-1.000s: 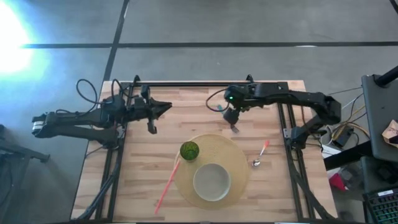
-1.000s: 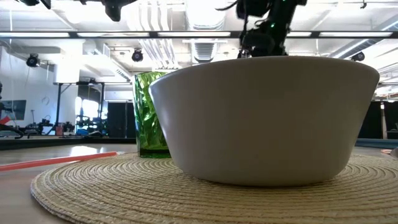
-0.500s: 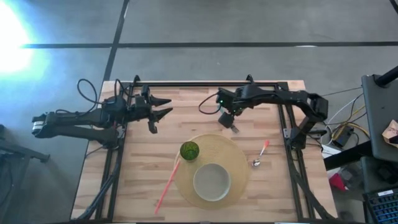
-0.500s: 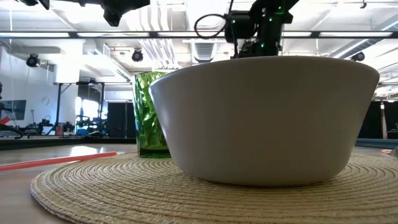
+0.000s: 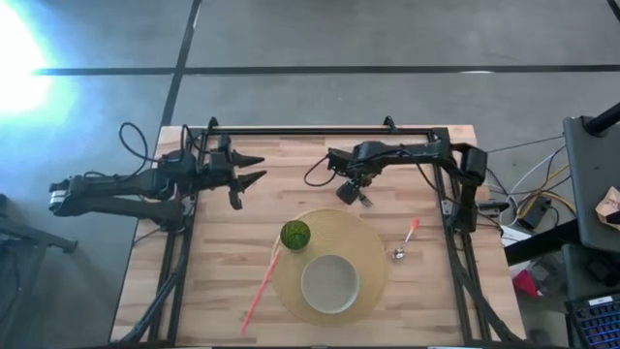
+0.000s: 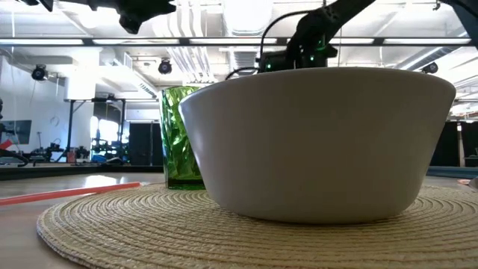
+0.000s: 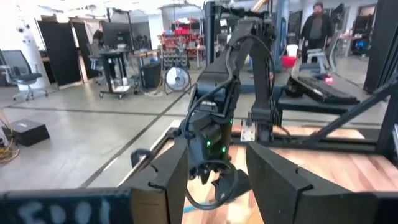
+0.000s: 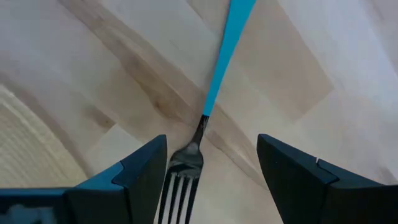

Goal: Pick & Place Utensil
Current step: Put the blue fork into the white bowl on the brown mat

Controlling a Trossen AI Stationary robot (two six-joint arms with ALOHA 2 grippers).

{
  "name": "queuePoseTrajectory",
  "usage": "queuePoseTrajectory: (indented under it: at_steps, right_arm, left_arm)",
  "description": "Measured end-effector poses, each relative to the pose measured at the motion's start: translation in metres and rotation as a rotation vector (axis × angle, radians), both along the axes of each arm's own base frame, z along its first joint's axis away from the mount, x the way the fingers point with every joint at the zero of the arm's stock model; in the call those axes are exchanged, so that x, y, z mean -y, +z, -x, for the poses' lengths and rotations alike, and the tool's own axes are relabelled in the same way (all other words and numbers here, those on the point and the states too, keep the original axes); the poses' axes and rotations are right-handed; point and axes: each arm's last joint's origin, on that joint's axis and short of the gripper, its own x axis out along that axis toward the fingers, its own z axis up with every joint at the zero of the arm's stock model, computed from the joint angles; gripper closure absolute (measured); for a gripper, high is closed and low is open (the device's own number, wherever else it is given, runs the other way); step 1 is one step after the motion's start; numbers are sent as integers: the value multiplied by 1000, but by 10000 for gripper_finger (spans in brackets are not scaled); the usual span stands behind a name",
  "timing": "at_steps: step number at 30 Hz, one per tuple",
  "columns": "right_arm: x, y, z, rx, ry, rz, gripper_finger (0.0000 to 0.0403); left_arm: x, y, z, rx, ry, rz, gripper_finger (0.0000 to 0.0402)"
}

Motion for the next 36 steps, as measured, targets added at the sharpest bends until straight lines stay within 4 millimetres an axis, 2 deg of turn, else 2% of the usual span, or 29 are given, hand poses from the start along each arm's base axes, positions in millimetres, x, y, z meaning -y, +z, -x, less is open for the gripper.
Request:
queuePoseTrajectory:
  at_steps: [13,20,36]
  right_arm:
    - [5,-36,-8,-76,-25,-28,177]
    - [8,-42,-9,-80,-29,-51,185]
    - [26,-47,0,-68,-84,-97,338]
  left_arm:
    - [0,-3,1,-30,0,3,245]
    - [0,-3,1,-33,0,-3,245]
    - [0,-3,0,-47,1,-39,245]
